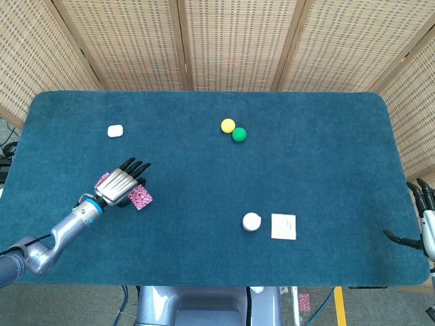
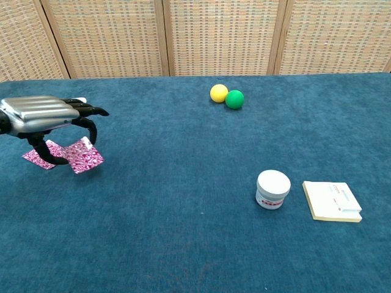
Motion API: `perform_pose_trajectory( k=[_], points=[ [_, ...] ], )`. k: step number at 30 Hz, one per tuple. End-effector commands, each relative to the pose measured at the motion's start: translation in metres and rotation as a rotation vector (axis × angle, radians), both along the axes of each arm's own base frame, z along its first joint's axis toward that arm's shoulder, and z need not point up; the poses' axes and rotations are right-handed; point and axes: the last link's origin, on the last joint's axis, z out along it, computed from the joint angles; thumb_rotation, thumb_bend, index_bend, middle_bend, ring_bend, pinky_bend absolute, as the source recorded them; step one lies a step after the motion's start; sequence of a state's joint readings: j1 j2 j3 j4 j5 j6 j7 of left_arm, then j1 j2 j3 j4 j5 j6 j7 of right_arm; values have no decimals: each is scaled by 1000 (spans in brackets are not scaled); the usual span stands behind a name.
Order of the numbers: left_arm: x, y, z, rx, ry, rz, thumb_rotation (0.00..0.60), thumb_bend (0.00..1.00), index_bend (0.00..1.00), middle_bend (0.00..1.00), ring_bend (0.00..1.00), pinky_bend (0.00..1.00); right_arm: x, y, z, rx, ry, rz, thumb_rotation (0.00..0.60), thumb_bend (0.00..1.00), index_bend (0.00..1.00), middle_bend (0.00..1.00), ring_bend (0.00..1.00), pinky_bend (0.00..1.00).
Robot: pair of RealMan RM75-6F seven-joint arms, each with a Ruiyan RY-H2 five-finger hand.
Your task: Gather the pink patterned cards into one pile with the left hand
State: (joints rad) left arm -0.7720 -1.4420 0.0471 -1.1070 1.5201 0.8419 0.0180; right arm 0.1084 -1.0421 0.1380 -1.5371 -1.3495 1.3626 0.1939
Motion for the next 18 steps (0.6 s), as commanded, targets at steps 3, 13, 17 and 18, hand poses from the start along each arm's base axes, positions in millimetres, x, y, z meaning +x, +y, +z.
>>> perform_pose_trajectory(
  k=[3,13,17,18],
  points=[
    [-28,7,18,52,2,100,600,286,726,0,0,0,1,0,-2,7,6,-1,600,0,0,0,0,0],
    [-70,7,31,92,-12,206,600,283,726,0,0,0,1,-1,-3,6,10,-6,600,0,0,0,0,0],
    [-75,8,31,96,-13,216,600,282,725,0,0,0,0,-1,-3,5,12,-8,600,0,0,0,0,0],
    [-76,9,31,96,-13,217,600,283,724,0,0,0,0,-1,-3,5,12,-9,600,0,0,0,0,0]
  ],
)
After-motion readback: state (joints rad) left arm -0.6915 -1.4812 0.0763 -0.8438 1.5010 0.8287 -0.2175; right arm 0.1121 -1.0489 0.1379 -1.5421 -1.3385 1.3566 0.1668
